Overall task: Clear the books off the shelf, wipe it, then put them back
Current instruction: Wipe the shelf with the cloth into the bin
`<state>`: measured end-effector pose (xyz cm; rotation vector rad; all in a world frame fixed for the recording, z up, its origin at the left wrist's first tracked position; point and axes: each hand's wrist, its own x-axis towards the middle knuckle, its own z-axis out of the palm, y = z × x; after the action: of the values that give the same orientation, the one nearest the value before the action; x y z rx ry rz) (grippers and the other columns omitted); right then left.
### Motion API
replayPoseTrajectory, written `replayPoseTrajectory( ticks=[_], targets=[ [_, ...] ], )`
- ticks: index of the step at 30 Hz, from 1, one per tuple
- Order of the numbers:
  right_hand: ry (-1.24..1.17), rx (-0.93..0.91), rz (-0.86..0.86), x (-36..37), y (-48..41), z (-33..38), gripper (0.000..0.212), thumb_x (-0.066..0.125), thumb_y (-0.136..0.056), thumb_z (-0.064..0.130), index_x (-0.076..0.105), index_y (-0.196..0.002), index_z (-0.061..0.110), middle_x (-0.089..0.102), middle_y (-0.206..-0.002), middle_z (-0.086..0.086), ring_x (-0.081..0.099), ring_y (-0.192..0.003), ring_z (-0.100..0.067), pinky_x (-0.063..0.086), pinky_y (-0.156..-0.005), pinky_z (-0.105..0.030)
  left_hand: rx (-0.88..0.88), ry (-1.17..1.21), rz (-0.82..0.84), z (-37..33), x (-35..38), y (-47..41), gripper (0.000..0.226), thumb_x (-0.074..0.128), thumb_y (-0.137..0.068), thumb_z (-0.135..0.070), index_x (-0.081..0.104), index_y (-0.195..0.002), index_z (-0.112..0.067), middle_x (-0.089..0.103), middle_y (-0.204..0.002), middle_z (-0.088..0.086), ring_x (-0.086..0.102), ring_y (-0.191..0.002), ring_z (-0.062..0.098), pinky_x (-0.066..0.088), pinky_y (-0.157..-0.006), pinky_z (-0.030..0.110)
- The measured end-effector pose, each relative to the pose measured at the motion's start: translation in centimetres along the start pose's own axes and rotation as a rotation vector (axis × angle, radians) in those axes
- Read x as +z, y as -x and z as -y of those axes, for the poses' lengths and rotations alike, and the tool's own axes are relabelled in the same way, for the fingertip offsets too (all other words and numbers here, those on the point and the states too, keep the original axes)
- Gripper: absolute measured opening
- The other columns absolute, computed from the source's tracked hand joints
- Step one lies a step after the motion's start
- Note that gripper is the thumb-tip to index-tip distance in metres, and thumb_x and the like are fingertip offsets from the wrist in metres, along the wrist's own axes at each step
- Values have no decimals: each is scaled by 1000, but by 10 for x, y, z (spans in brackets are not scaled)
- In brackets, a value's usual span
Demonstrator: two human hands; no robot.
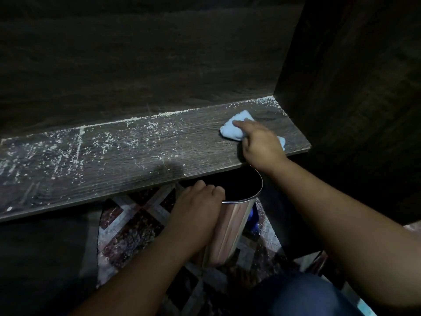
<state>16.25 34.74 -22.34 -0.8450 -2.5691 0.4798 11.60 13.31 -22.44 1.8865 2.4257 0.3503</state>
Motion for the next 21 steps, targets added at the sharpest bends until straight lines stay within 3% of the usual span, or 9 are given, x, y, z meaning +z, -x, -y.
replayPoseTrajectory(
  ticks=[4, 8, 13, 16, 21],
  targets=[
    [-239, 144, -56, -21, -9, 2, 48, 41, -94, 5, 53, -136, 24, 59, -131, -11, 54, -117, -27, 37, -90, -20, -6, -6, 1, 2, 3, 0, 32, 54, -79, -5, 53, -107, -20, 56, -100, -4, 46, -99, 20, 32, -77, 30],
    [-175, 153, -225, -38, -46, -24, 48, 40, -93, 4, 50, -139, 13, 51, -139, -14, 47, -127, -27, 31, -105, -22, 0, 20, -2, 9, 9, 1, 31, 71, -61, -4, 57, -83, -21, 58, -74, -6, 50, -74, 19, 29, -60, 27],
    [-2, 161, -6, -18, -79, -53, 49, 43, -94, 8, 43, -143, 11, 45, -142, -18, 42, -131, -32, 30, -110, -33, 8, 44, -47, 14, 11, 2, 37, 80, -52, -7, 56, -75, -22, 56, -67, -8, 50, -65, 16, 29, -56, 23],
    [80, 171, 1, -2, -87, -47, 48, 48, -90, 11, 48, -138, 11, 51, -135, -20, 45, -127, -35, 34, -107, -40, 1, 44, -55, 16, 11, 4, 34, 79, -55, -9, 55, -75, -23, 57, -68, -8, 50, -67, 16, 31, -56, 24],
    [66, 53, 56, 7, -76, -26, 48, 46, -91, 12, 50, -138, 15, 52, -137, -16, 47, -125, -33, 34, -105, -35, -15, 50, -27, 18, 12, 6, 36, 77, -55, -6, 55, -78, -24, 57, -71, -8, 49, -70, 16, 31, -56, 26]
  ],
)
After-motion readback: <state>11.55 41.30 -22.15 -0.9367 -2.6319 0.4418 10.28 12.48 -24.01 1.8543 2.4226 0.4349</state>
